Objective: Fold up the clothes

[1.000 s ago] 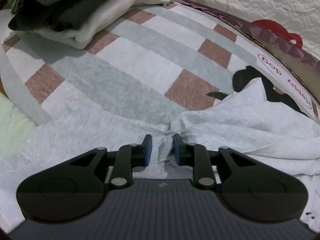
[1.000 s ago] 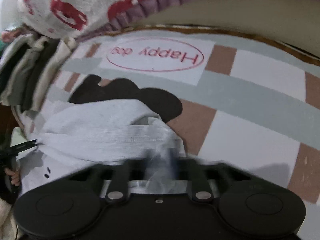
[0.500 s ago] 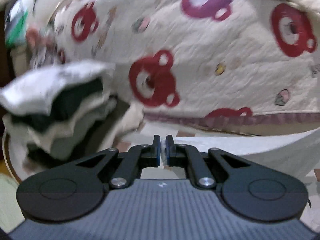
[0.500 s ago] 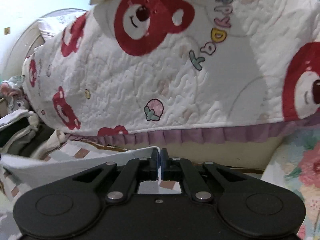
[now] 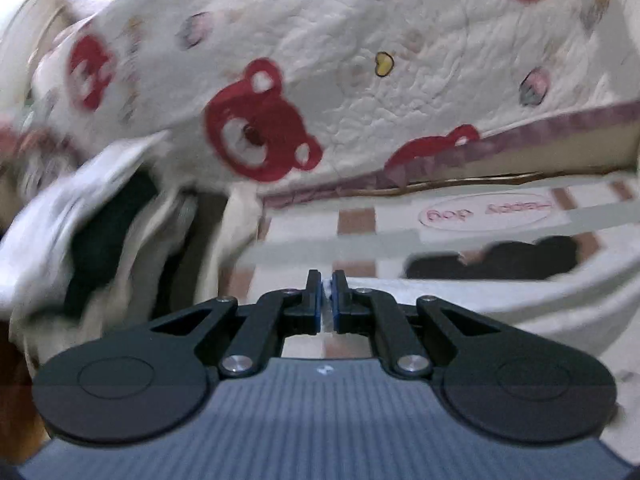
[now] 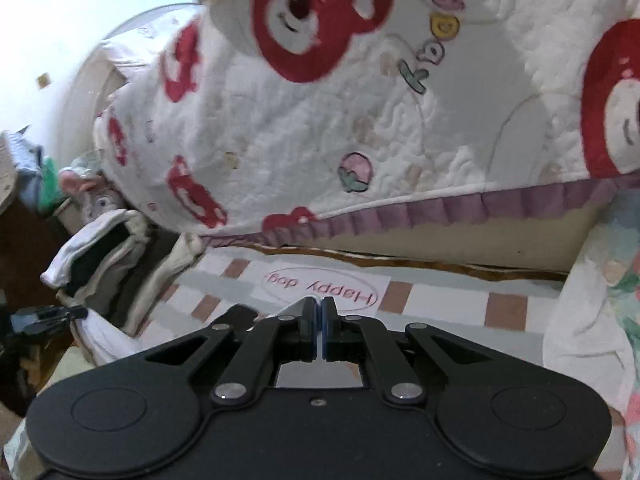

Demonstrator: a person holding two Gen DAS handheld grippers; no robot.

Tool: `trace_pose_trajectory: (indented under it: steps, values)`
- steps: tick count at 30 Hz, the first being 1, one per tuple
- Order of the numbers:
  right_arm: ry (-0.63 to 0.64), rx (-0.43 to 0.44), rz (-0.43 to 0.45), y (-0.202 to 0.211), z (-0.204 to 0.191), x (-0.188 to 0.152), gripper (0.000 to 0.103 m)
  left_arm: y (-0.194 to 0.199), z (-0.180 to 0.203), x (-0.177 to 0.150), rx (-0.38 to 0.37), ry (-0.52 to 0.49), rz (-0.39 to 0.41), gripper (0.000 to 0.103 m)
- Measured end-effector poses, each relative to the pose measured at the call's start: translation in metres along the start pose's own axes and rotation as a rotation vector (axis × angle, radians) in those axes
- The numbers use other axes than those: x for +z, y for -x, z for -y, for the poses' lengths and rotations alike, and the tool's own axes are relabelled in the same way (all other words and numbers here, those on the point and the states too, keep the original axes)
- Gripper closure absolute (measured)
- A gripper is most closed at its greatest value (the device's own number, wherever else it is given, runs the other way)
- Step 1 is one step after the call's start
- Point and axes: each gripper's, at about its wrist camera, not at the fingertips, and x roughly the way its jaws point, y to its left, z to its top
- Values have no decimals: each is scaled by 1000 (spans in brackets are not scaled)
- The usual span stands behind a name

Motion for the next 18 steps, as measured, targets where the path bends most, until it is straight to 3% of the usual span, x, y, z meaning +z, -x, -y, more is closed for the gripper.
trace_pose_trajectory:
  steps: [2,4,6,8,14,18]
  values:
    - [-74,-13,4,-33,18,20,100,-49,8,39,93,-53,36,98]
    - [-221,-24,55,-68,46,45,100,-92,7,76,204,8,22,98]
    - [-339,-26,124,-96,63,58,100,-125,9,97,266,64,-9,98]
    - [-366,-57,124,-133,67,69,100,-155,14,109,313,98,-43,98]
    - [-211,-262,95,-218,70,65,100,-220,25,101,278,136,-145,98]
    - [-119,-334,58,-247,79,49,100,-255,25,87,261,126,-172,98]
